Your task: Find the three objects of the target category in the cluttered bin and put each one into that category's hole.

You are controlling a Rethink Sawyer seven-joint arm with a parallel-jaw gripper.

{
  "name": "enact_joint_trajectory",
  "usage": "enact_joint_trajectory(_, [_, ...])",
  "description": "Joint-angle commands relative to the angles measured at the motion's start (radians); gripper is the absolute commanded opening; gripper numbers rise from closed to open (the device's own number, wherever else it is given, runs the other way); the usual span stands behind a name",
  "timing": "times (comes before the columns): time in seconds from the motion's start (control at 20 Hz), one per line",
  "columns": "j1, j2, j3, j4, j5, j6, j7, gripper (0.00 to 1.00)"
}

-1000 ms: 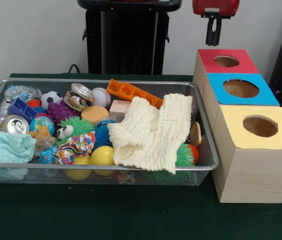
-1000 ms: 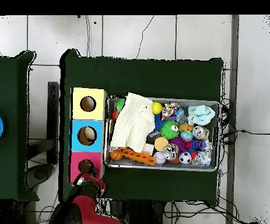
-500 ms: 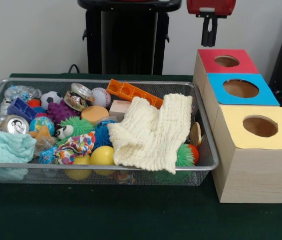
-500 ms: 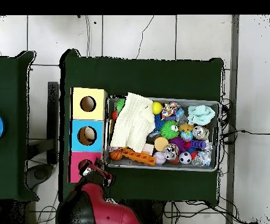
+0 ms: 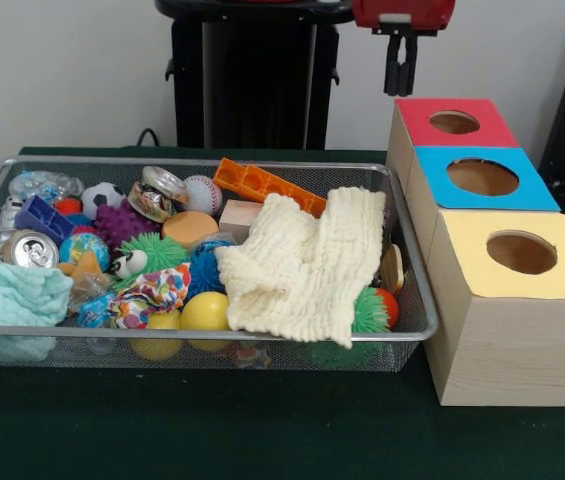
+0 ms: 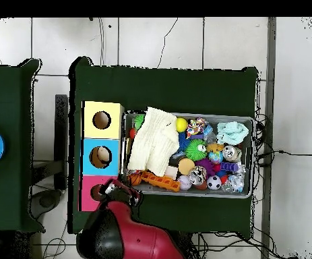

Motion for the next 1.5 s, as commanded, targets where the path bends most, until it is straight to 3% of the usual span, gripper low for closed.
enact_joint_trajectory(0.05, [-0.07, 0.023, 0.094, -0.158, -0.09, 0.148, -0.024, 0.0])
enact_joint_trajectory(0.75, [-0.157, 0.064, 0.147, -0.29, -0.187, 0.306, -0.072, 0.0])
enact_joint_trajectory(1.15, [-0.241, 0.097, 0.216, -0.336, -0.269, 0.335, -0.115, 0.0])
enact_joint_trajectory(1.2, [-0.253, 0.101, 0.226, -0.349, -0.296, 0.345, -0.113, 1.0])
enact_joint_trajectory(1.5, [-0.359, 0.127, 0.3, -0.327, -0.373, 0.286, -0.143, 1.0])
